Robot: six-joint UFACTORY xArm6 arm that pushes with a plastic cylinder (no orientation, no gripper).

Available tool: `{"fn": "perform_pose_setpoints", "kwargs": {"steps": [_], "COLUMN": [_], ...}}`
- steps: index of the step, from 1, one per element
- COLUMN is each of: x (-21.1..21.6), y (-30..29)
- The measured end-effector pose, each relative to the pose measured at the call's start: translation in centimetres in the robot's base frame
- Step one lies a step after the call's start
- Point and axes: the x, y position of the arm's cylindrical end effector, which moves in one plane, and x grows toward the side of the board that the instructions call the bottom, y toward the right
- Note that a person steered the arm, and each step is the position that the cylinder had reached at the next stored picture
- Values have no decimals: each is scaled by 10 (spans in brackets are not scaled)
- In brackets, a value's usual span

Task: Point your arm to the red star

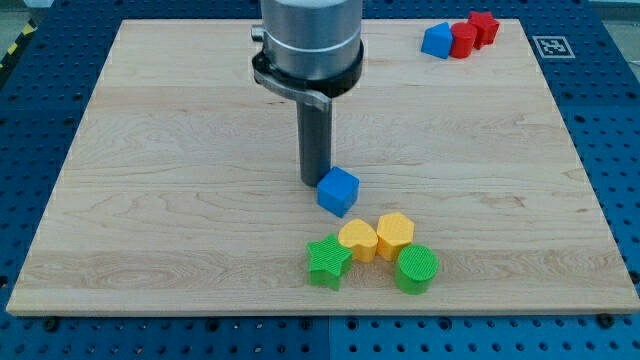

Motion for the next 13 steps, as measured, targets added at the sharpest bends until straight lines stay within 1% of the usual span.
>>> {"fn": "perform_pose_setpoints", "kwargs": {"steps": [1, 2, 3, 4, 5, 6, 7, 8, 9, 10, 11, 12, 13], "x": [20, 18, -28, -63, -63, -112, -181, -234, -229, -206, -166, -144, -163], "y": [4, -10, -41, -52, -52, -59, -59, -58, -3, 94, 185, 206, 214]}}
